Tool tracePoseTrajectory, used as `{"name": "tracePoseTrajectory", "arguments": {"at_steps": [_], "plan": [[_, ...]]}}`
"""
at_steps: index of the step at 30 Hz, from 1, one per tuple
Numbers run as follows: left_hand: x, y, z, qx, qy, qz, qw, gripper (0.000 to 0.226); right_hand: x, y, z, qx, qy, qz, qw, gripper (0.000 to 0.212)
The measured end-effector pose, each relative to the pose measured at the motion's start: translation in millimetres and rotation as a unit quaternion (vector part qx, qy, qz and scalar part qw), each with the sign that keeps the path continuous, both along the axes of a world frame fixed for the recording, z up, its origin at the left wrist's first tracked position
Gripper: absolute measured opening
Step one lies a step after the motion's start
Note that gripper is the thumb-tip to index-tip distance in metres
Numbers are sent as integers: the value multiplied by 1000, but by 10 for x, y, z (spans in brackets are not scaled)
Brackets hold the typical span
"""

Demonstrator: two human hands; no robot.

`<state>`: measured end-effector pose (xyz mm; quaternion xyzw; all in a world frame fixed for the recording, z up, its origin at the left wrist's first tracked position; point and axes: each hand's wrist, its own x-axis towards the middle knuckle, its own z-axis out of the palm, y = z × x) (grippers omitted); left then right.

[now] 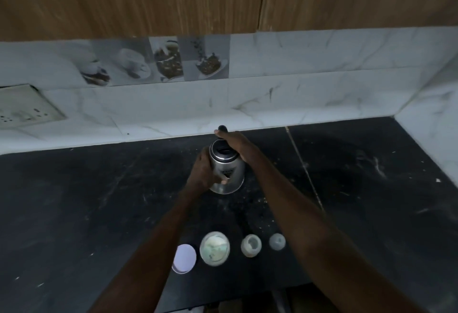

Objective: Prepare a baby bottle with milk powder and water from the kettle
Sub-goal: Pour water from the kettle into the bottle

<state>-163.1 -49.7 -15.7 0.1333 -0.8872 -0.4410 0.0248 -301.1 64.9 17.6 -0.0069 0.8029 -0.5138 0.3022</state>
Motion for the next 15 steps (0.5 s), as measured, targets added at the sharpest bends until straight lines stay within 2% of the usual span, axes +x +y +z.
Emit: {"name": "tracePoseTrajectory", "arguments": {"at_steps": [7, 15], "plan": [[63, 68, 101, 11, -7, -8, 1000, 117, 31, 46, -20, -32, -1, -18, 999, 54], [226, 236, 93, -38, 21, -17, 999, 130, 175, 197, 81, -66, 33, -5, 997, 46]]}}
